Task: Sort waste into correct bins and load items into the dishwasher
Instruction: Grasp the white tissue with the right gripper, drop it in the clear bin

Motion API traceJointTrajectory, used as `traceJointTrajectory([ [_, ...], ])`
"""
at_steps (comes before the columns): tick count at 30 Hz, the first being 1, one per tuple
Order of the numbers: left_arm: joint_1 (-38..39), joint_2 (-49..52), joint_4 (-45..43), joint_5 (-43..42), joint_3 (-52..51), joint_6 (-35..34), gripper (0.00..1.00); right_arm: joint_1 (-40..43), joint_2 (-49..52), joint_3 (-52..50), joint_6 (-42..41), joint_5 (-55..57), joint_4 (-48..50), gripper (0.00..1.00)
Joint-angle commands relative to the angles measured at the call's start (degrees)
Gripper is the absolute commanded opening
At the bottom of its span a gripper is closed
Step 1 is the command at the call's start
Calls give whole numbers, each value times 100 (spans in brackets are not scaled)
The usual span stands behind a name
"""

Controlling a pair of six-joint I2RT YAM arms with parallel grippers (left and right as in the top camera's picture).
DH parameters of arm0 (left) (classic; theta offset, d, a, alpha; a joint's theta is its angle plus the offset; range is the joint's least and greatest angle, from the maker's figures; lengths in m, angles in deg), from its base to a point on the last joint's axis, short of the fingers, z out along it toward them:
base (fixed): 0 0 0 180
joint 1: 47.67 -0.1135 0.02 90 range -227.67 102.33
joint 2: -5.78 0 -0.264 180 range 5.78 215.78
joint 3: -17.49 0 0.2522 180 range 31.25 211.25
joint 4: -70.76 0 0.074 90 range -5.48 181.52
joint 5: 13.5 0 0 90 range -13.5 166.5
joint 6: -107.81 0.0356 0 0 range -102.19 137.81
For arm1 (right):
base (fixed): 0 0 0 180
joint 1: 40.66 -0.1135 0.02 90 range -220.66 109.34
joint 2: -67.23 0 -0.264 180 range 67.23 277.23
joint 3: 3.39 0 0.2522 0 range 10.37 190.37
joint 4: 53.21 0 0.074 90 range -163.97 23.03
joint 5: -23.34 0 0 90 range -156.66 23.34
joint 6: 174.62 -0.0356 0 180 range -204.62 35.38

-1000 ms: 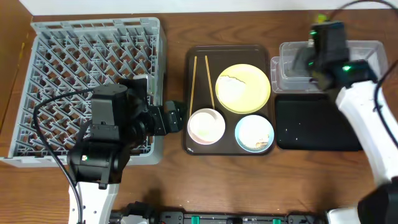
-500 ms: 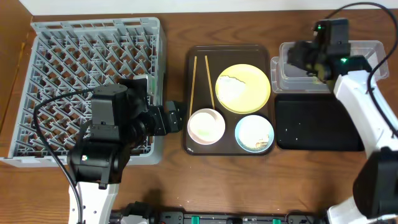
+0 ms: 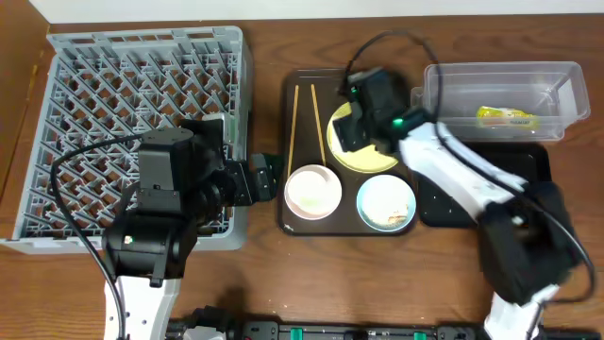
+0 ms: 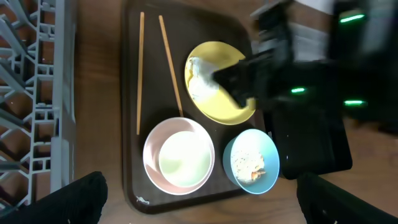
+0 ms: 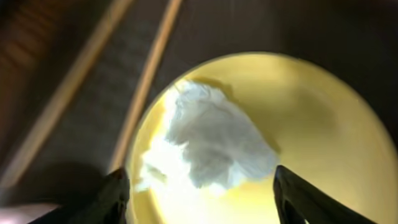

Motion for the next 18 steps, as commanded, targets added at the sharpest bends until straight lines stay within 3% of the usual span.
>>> traceJointTrajectory([
  [1, -2, -4, 2, -33, 98, -33, 98, -4, 391, 22, 181, 404, 260, 76],
  [3, -2, -4, 2, -33, 98, -33, 98, 2, 573, 22, 179, 592, 369, 77],
  [5, -2, -4, 2, -33, 98, -33, 98, 9, 719, 22, 179, 813, 413, 68],
  [7, -2, -4, 2, -33, 98, -33, 98, 9, 769, 22, 181, 817, 374, 55],
  [9, -2, -4, 2, -33, 98, -33, 98, 9, 772, 22, 181, 820, 317, 31],
  [11, -2, -4, 2, -33, 98, -33, 98, 9, 754, 24, 177, 817, 293, 16],
  [12, -2, -4, 2, -33, 98, -31, 98, 22, 715, 28, 101, 815, 227, 1],
  [18, -2, -4, 2, -33, 98, -33, 98, 293, 44, 37, -905, 678, -192, 1],
])
